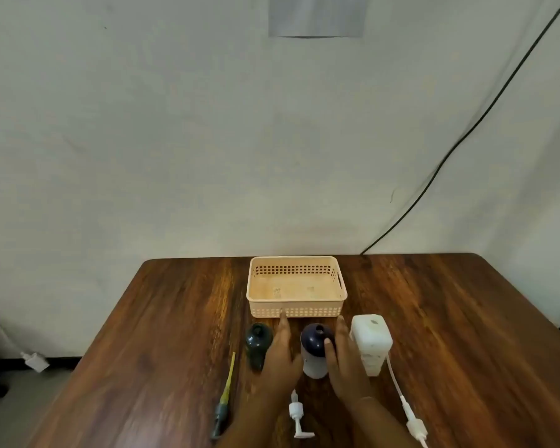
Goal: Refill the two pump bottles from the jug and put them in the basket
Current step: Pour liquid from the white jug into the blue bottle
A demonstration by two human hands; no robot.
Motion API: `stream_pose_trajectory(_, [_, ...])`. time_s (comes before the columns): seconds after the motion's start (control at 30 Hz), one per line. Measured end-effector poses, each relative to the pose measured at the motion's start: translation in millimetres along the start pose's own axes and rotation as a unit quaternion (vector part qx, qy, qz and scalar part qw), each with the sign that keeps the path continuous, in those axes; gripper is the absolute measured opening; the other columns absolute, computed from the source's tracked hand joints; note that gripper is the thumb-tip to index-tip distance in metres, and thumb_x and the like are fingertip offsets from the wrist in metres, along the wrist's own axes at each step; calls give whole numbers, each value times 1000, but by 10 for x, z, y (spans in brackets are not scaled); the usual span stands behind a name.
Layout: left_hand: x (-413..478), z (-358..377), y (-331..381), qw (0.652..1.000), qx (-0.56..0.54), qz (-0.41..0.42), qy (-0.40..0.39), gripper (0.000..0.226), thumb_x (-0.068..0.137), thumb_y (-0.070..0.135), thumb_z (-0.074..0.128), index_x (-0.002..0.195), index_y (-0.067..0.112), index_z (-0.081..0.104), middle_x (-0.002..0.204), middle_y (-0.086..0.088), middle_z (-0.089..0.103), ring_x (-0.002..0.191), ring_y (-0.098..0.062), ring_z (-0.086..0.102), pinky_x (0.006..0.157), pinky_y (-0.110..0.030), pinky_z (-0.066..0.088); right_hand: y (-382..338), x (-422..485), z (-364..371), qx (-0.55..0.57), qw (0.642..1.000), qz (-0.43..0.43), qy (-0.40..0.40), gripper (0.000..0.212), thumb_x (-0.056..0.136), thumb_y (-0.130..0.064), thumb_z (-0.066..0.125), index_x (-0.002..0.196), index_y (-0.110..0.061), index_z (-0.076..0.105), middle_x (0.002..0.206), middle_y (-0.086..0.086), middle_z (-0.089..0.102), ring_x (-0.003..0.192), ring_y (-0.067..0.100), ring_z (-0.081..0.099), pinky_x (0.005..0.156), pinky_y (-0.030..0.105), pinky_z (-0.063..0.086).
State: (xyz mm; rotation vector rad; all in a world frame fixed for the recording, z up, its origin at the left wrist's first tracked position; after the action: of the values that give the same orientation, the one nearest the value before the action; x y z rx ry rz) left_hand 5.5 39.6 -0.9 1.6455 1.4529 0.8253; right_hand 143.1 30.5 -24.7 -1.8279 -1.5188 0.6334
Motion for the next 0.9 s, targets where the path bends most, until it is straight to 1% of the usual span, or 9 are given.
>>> stream_pose_trajectory(0.03, [14,20,-28,1000,-18,-14,-5,78,94,18,51,150,23,-4,153,1,32,139,-16,35,112,-28,35,19,-20,12,11,1000,19,-8,56,97,-34,33,146,-17,11,154,0,20,143,21,16,118,37,12])
stream_pose_trajectory(0.1, [27,75,-73,998,-21,-50,-28,79,93,13,51,150,18,-3,146,-1,42,133,-16,43,100,-16,36,56,-40,50,27,998,43,-30,59,97,-33,36,146,-20,5,156,-2,14,144,19,9,119,40,9])
stream_pose_trajectory(0.13, [30,93,-81,997,-22,-69,-36,77,94,12,51,150,18,-2,145,-1,44,132,-16,44,97,-14,35,74,-63,76,40,997,50,-43,61,97,-33,37,146,-20,5,156,-2,13,145,19,7,119,40,8])
stream_pose_trajectory(0.23, [61,166,-102,995,-22,-88,-51,70,95,14,47,150,18,5,149,-1,40,137,-17,38,110,-24,32,169,-56,142,64,994,62,-61,67,95,-36,43,147,-20,5,157,-1,11,145,18,4,117,38,7])
stream_pose_trajectory(0.37, [84,214,-110,994,-22,-91,-57,70,93,13,50,150,17,9,155,1,29,143,-15,28,115,-27,25,264,-52,181,52,994,69,-74,74,91,-39,49,147,-22,3,157,-2,7,145,19,1,117,39,7])
stream_pose_trajectory(0.5, [94,238,-137,994,-21,-88,-61,73,90,12,56,150,15,14,157,2,22,145,-15,20,117,-27,20,266,-32,186,58,993,61,-86,77,87,-33,57,147,-21,9,155,-1,18,144,18,12,118,39,12])
stream_pose_trajectory(0.67, [152,224,-136,994,-30,-87,-61,76,85,5,63,148,16,22,157,3,22,146,-14,18,120,-31,21,240,18,160,50,995,66,-59,69,85,-24,61,143,-16,24,147,4,38,137,22,32,115,40,25])
stream_pose_trajectory(0.8, [218,225,-110,995,-17,-69,-68,76,83,5,66,147,13,26,156,1,23,145,-14,20,117,-26,23,271,13,127,52,994,62,-67,61,85,-25,61,139,-19,33,142,5,46,131,22,41,111,37,32])
stream_pose_trajectory(0.9, [241,211,-101,995,6,-68,-77,73,82,5,66,145,12,31,153,0,31,143,-12,26,114,-20,23,265,7,135,31,996,56,-66,58,84,-27,62,137,-20,37,138,5,50,127,21,46,109,36,36])
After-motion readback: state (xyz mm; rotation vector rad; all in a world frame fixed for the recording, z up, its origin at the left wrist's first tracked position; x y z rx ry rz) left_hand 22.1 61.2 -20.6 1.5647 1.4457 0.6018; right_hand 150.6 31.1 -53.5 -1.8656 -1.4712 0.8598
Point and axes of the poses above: each hand's wrist, its own x-axis towards the middle knuckle, its own z-axis out of the palm, y = z × x, the point moved 4 cm from there along x, towards the middle knuckle
